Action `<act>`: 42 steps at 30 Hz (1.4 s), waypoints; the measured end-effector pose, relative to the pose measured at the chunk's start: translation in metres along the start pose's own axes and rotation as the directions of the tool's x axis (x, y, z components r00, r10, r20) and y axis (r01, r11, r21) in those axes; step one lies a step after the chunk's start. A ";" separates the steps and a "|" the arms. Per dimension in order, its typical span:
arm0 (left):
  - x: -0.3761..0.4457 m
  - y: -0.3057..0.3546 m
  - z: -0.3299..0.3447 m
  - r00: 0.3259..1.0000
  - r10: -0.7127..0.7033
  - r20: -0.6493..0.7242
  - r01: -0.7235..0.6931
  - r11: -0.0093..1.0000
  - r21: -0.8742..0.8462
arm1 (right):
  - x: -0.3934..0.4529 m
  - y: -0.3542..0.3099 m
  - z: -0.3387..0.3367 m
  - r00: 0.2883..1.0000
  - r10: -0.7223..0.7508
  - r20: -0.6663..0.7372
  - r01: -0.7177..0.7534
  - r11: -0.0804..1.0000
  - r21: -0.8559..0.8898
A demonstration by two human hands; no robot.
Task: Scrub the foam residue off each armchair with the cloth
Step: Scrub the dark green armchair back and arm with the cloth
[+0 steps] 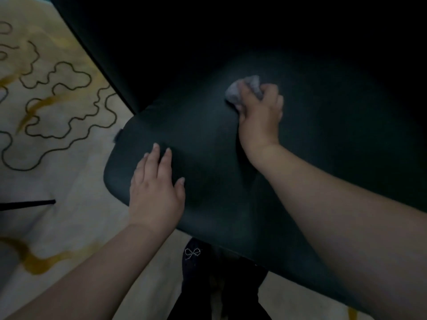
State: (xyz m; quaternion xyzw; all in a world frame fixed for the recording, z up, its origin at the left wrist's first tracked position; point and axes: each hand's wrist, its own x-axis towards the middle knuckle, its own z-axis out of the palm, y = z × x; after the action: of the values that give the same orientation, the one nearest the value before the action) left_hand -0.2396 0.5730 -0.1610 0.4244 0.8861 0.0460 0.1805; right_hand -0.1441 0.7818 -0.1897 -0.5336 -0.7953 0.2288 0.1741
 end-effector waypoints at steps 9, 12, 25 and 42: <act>-0.024 0.004 -0.019 0.996 0.058 0.067 -0.060 0.997 0.039 | -0.134 0.071 -0.051 0.838 -0.423 0.343 0.469 0.882 -0.057; -0.027 0.013 -0.041 0.997 0.063 0.052 -0.066 0.995 0.076 | -0.143 0.095 -0.099 0.908 -0.204 0.366 0.263 0.957 -0.118; -0.066 0.051 -0.202 0.980 0.179 0.088 -0.192 0.963 0.189 | -0.120 -0.027 -0.260 0.961 0.226 0.158 -0.241 0.967 0.087; 0.060 -0.042 -0.381 0.867 0.491 0.091 -0.498 0.841 0.210 | -0.055 -0.233 -0.262 0.875 0.478 -0.078 -0.411 0.819 0.400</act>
State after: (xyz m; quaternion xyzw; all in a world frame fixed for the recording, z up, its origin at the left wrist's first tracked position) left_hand -0.4419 0.6195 0.1671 0.6569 0.7429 -0.0174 0.1279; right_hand -0.1666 0.7017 0.1552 -0.6801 -0.5719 0.3614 0.2824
